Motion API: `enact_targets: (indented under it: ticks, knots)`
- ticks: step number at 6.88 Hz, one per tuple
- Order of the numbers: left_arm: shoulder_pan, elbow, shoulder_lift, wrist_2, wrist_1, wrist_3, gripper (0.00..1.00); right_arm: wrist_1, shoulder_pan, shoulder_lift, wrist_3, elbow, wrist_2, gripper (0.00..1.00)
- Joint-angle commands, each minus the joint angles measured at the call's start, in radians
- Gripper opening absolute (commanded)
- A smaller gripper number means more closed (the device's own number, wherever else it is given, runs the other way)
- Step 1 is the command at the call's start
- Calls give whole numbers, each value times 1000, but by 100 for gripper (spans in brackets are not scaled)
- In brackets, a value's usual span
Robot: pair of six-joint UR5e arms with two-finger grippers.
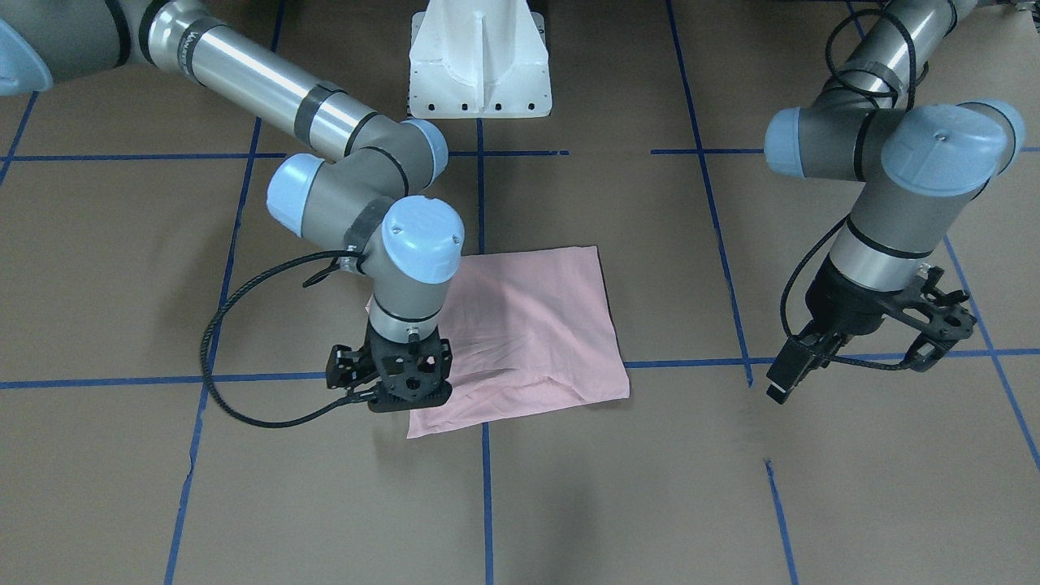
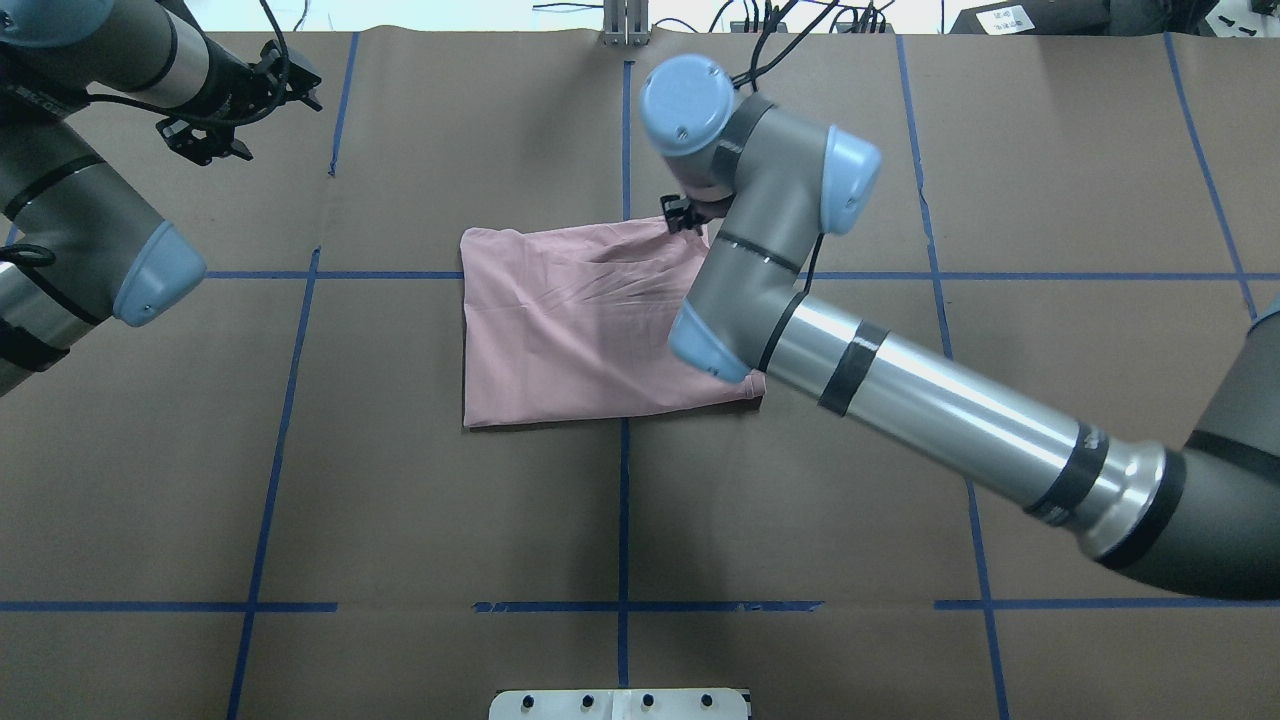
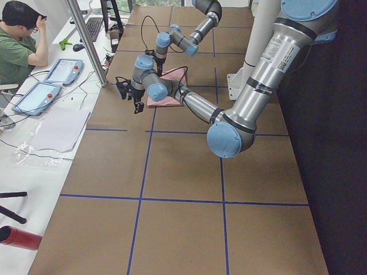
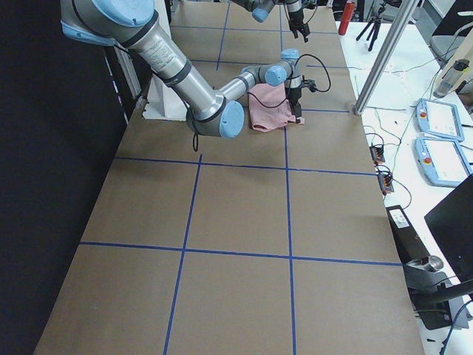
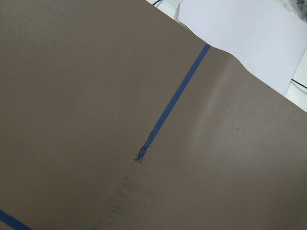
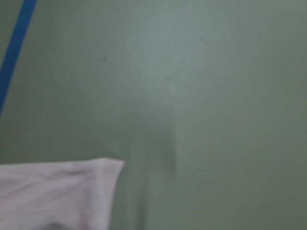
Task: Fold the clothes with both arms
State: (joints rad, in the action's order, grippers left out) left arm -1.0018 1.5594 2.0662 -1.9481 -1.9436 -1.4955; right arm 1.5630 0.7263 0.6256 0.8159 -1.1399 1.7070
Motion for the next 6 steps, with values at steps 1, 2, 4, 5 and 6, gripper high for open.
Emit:
enact_targets:
  ticks: [1,2,4,5,6]
  knots:
    - [0,20,-3,-12,2,3,100,-3,169,89,-73,-36,205,100]
    - [-1,34,-6,-44,2,11,100,-1,242,182,-139,-117,295,100]
    - [-12,199,-78,-63,120,258,100,8,419,426,-400,-303,376,100]
    - [-70,271,-92,-84,234,409,100,-1,511,542,-537,-348,432,100]
    - [-148,278,-93,-128,320,601,100,2,633,625,-746,-341,498,100]
